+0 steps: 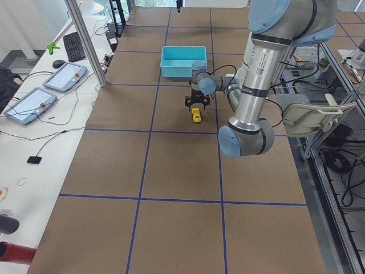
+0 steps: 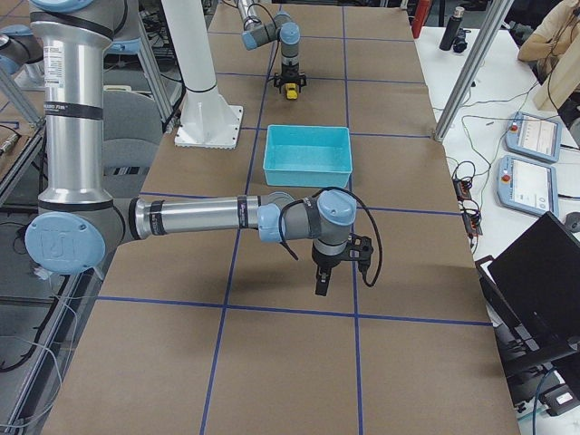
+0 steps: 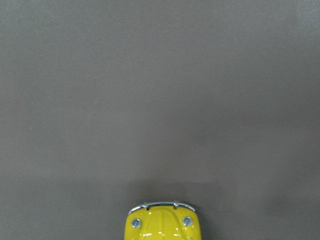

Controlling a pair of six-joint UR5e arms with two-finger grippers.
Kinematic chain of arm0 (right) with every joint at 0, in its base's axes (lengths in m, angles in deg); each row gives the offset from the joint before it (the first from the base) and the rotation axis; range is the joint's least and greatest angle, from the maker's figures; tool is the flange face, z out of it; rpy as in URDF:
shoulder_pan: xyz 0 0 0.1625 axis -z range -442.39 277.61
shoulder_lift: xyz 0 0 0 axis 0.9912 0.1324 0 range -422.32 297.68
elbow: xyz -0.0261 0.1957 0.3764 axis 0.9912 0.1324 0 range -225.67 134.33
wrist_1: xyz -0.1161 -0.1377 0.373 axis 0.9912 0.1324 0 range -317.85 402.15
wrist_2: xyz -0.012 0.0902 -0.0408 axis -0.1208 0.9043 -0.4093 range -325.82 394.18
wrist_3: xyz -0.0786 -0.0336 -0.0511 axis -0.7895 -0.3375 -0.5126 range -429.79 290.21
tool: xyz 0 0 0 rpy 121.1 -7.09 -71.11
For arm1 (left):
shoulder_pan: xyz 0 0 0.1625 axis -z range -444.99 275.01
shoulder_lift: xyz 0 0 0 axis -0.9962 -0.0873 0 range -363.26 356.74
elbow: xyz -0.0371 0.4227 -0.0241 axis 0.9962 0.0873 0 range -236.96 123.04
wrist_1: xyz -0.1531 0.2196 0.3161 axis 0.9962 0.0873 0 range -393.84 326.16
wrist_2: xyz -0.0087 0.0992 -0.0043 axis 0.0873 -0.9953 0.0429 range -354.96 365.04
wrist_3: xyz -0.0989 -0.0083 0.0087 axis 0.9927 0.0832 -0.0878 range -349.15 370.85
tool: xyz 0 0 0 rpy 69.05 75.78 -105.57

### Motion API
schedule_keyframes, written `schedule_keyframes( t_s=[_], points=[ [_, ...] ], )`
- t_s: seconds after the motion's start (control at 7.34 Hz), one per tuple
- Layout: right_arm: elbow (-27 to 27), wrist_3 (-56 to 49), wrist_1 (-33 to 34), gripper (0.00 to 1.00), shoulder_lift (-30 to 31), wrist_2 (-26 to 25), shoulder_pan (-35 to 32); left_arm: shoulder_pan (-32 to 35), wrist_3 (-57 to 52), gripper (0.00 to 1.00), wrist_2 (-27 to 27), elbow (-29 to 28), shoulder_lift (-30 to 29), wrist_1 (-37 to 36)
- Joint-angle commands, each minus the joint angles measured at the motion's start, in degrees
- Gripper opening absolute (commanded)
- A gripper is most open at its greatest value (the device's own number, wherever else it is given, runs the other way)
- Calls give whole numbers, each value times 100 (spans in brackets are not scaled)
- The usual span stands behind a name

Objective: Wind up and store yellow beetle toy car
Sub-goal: 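Press the left gripper on the car and pull it backward to wind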

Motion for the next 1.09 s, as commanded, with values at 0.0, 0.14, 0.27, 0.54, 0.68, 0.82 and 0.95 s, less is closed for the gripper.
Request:
schedule_keyframes(
  t_s=[0.0,0.14,0.27,0.54,0.68,0.82,0.95],
  points=[
    [-6,3,3,100,3,9,0,0,-4,99,0,-3,17,9],
    [-6,3,-6,100,-6,9,0,0,-4,99,0,-47,17,9],
    [-6,3,-6,100,-6,18,0,0,-4,98,0,-126,8,113],
    [-32,3,-14,100,-14,26,0,0,-4,87,0,-197,17,255],
    [-23,3,-14,100,-14,26,0,0,-4,82,0,-205,17,255],
    [-14,3,-14,100,-14,26,0,17,-4,75,9,-205,17,264],
    [-6,3,-14,100,-14,26,0,26,-4,71,9,-197,17,264]
  ],
)
